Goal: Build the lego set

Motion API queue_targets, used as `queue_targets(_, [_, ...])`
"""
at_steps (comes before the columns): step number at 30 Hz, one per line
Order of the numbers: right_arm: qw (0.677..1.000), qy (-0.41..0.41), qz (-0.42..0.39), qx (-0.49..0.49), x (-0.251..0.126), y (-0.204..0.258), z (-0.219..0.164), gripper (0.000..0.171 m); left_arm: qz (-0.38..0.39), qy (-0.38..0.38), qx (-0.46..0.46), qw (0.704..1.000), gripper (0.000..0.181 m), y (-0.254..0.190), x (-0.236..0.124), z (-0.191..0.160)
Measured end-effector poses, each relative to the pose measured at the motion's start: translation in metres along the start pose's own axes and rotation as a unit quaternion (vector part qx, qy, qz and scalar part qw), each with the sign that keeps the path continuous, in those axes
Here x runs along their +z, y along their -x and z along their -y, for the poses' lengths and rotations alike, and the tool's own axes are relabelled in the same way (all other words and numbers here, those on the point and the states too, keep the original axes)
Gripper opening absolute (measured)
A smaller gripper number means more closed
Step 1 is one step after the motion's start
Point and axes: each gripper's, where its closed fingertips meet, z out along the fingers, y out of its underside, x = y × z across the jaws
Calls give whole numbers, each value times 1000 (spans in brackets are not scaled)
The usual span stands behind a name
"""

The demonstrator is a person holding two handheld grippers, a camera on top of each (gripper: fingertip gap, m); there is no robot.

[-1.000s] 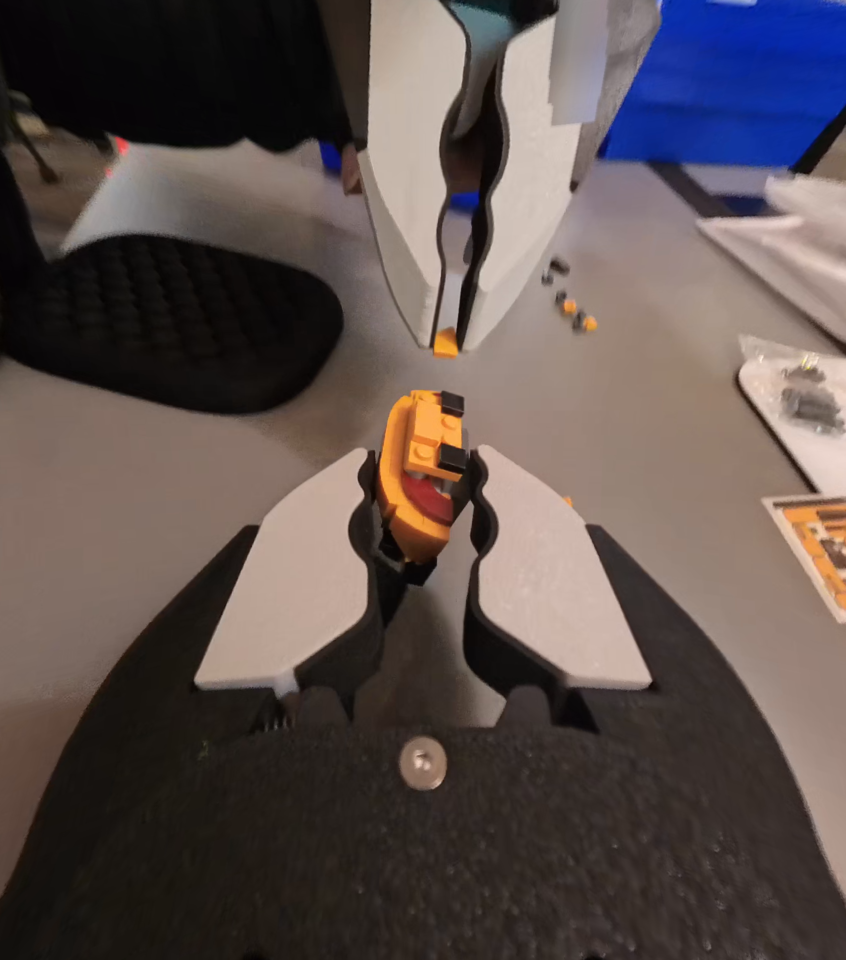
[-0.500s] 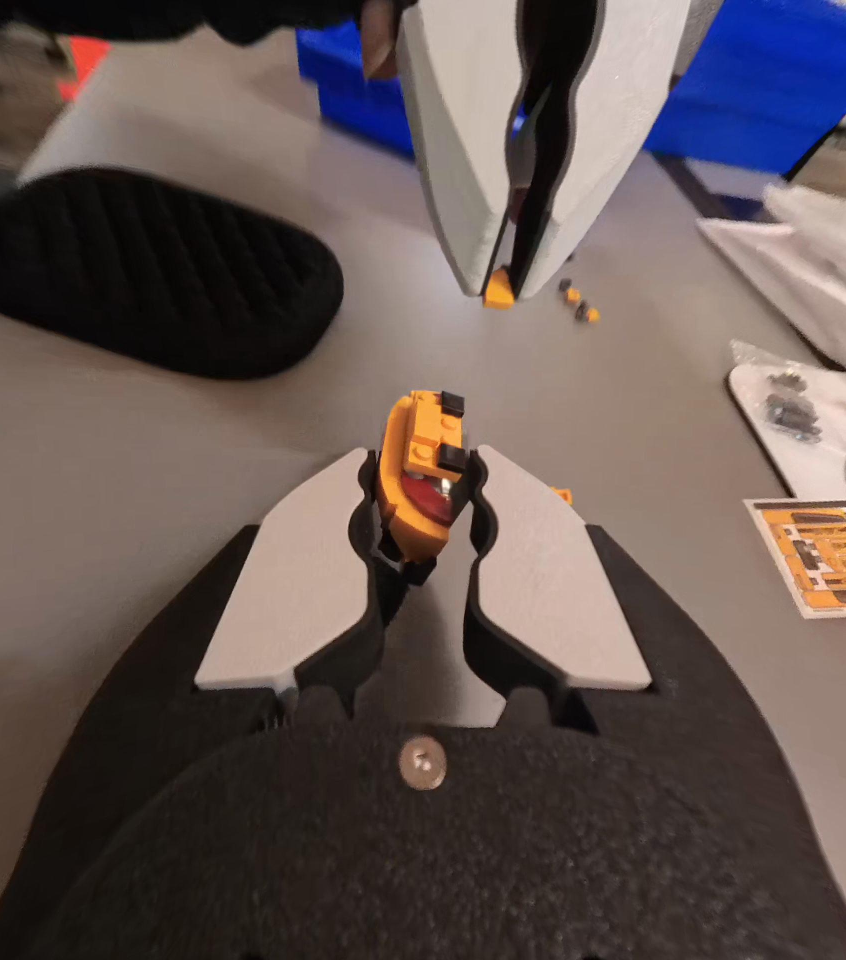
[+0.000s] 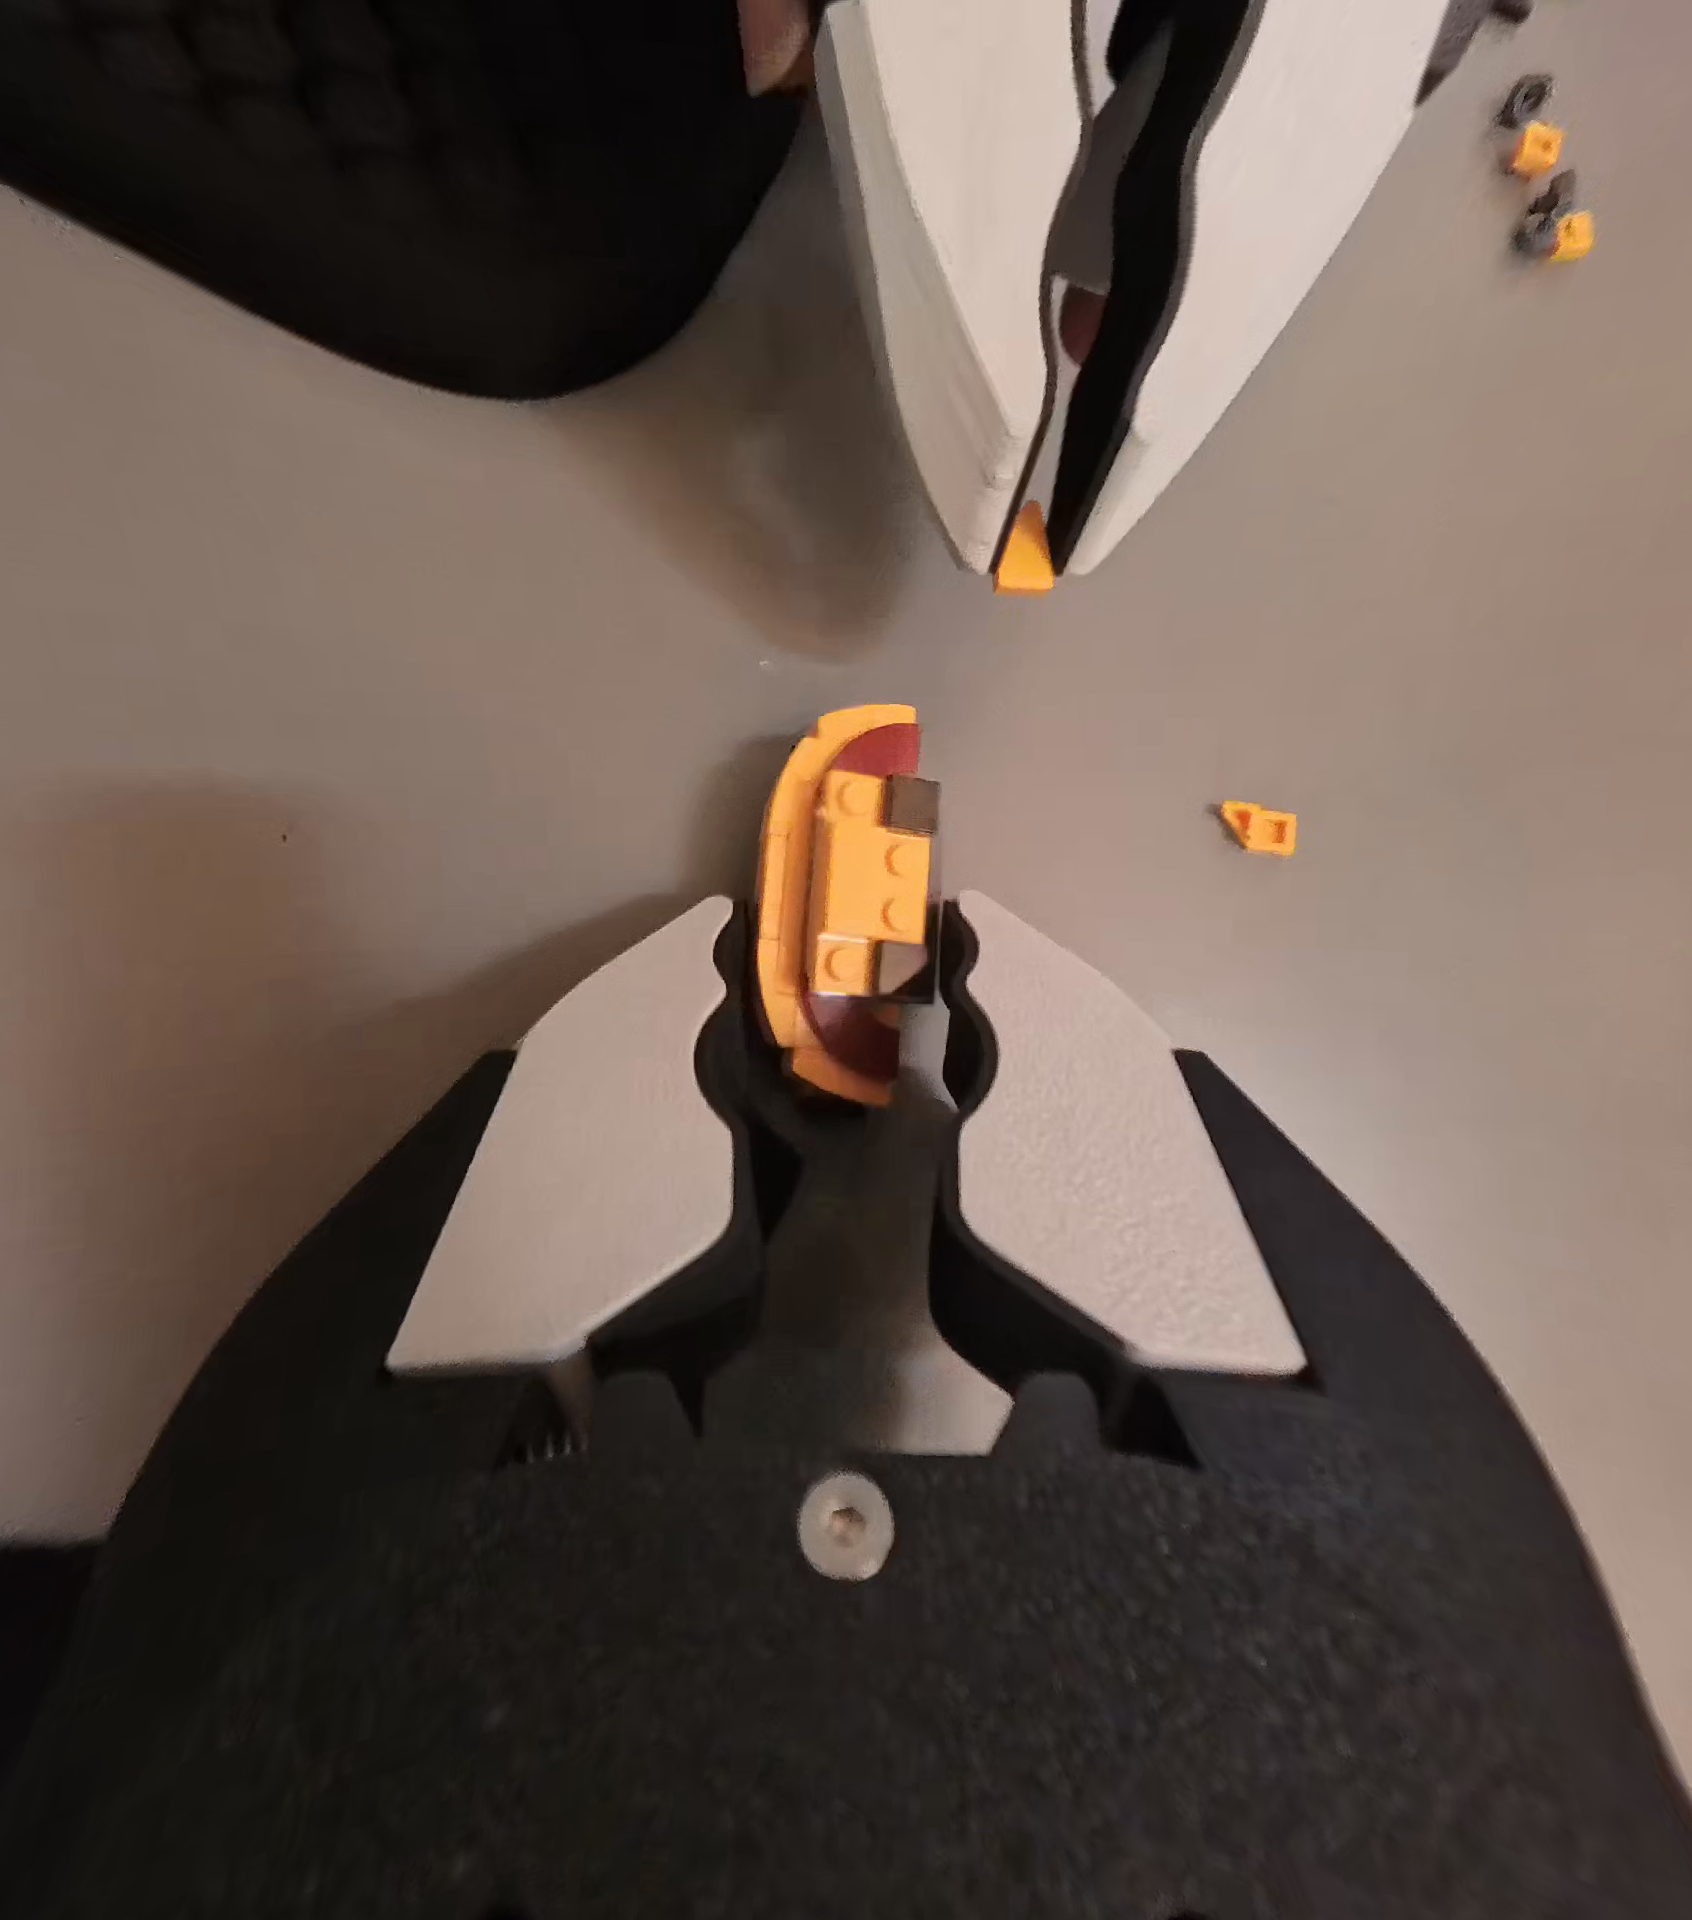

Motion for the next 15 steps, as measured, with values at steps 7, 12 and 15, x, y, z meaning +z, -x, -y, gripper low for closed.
queue_targets(7, [991, 111, 60, 37, -13, 8, -1, 49, -3, -16, 14, 1000, 7, -2, 4, -6])
queue_targets(12, [978, 198, 65, -3, -6, 4, -5, 54, -3, -13, 15, 1000, 7, -1, 3, -11])
queue_targets(15, [969, 237, 66, -35, -2, -1, -13, 42, -1, -13, 14, 1000, 7, 0, 2, -12])
